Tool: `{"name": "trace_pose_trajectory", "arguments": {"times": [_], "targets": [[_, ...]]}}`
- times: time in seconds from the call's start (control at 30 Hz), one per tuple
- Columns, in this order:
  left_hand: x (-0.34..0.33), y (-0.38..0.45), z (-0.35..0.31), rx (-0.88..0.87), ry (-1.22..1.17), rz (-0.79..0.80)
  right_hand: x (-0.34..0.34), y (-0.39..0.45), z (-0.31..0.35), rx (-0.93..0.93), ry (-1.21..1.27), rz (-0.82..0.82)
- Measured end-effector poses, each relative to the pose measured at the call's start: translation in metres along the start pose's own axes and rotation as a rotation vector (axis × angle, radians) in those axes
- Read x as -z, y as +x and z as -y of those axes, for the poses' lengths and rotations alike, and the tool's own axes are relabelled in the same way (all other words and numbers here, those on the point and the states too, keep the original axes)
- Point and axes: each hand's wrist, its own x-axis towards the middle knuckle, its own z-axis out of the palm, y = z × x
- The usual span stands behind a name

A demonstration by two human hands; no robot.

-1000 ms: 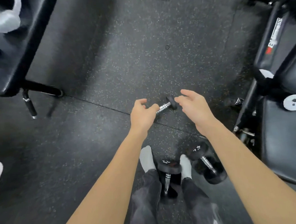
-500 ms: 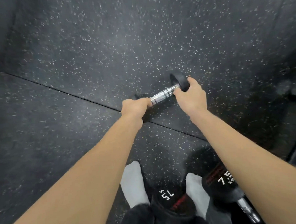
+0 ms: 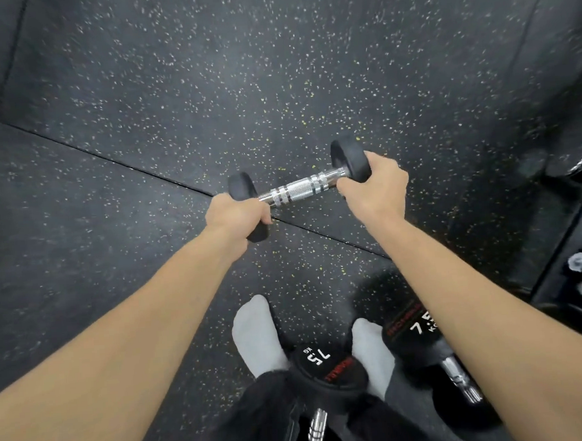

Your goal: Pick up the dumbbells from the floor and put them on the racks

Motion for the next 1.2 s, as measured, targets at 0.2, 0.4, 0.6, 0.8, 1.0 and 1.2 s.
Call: {"name": "trace_pose_trajectory", "arguments": {"times": [0.2, 0.4, 0.6, 0.8, 1.0, 1.2], "targets": [[0.090, -0.120, -0.037, -0.122, 0.031, -0.024, 0.074, -0.091, 0.086, 0.137, 0.057, 0.034], [0.206, -0.269, -0.078, -0.269, -0.034, -0.145, 0.147, -0.195, 0.213, 0.280, 0.151, 0.030], [0.340, -0.408, -0.083, -0.376, -0.175, -0.318, 0.194, -0.312, 0.341, 0.447, 0.239, 0.121], [0.486, -0.532, -0.047, -0.433, -0.329, -0.599, 0.196, -0.453, 0.463, 0.763, 0.281, 0.312], [0.628, -0.666, 0.033, -0.473, -0.471, -0.886, 0.177, -0.629, 0.567, 1.057, 0.300, 0.497], [0.724, -0.785, 0.141, -0.474, -0.624, -1.170, 0.152, -0.812, 0.618, 1.299, 0.341, 0.711]]}}
